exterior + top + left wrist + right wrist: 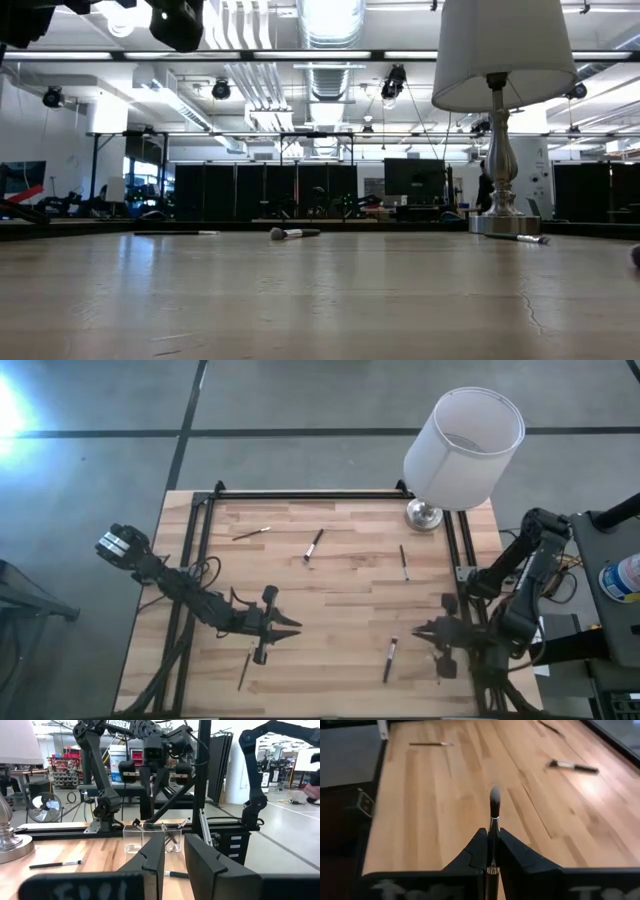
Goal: Put items in baskets/containers
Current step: Put the eyeshadow brush into the transparent organizer, then put the top powder brush into the transparent organizer
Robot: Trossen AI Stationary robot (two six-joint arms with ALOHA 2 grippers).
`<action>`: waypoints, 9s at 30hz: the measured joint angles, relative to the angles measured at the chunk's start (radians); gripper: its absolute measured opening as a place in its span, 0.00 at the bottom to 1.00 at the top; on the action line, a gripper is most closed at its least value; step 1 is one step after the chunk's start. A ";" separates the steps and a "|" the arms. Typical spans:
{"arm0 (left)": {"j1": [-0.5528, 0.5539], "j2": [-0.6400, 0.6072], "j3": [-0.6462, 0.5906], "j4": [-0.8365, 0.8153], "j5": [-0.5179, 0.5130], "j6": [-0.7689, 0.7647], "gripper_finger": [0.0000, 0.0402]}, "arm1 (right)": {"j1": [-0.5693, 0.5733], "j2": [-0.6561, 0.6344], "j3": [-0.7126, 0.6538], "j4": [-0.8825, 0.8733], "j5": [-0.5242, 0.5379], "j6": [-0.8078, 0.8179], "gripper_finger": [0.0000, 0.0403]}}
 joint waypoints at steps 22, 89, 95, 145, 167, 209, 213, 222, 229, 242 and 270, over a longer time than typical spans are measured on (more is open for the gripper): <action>0.000 0.001 0.000 -0.049 0.000 -0.005 0.17 | 0.156 0.026 -0.172 -0.162 -0.160 0.490 0.05; 0.700 0.288 0.139 -0.666 0.015 -0.370 0.26 | -0.528 0.023 -0.217 0.582 -0.059 -0.608 0.02; 0.731 0.368 0.162 -0.655 0.019 -0.388 0.26 | -0.528 0.023 -0.217 0.583 -0.065 -0.612 0.02; 0.677 0.399 0.183 -0.653 0.037 -0.365 0.11 | -0.527 0.023 -0.217 0.592 -0.081 -0.624 0.02; 0.574 0.077 0.180 -0.977 -0.002 -0.214 0.00 | -0.527 0.024 -0.217 0.591 -0.088 -0.624 0.02; 0.355 -0.067 0.090 -1.064 -0.015 -0.266 0.00 | -0.580 0.047 -0.217 0.593 -0.114 -0.729 0.02; 0.353 -0.069 0.084 -1.063 0.001 -0.256 0.00 | -0.625 0.075 -0.218 0.610 -0.184 -0.755 0.02; 0.327 -0.069 0.083 -1.061 0.020 -0.191 0.00 | -0.689 0.197 -0.224 0.803 -0.308 -0.882 0.02; 0.305 -0.070 0.083 -1.062 0.054 -0.137 0.00 | -0.689 0.220 -0.280 1.020 -0.329 -0.945 0.02; 0.261 -0.069 0.083 -0.987 0.072 -0.045 0.00 | -0.691 0.224 -0.442 1.480 -0.420 -1.008 0.02; 0.259 -0.068 0.108 -0.929 0.161 -0.078 0.00 | -0.713 0.613 0.201 0.850 -0.367 -1.236 0.48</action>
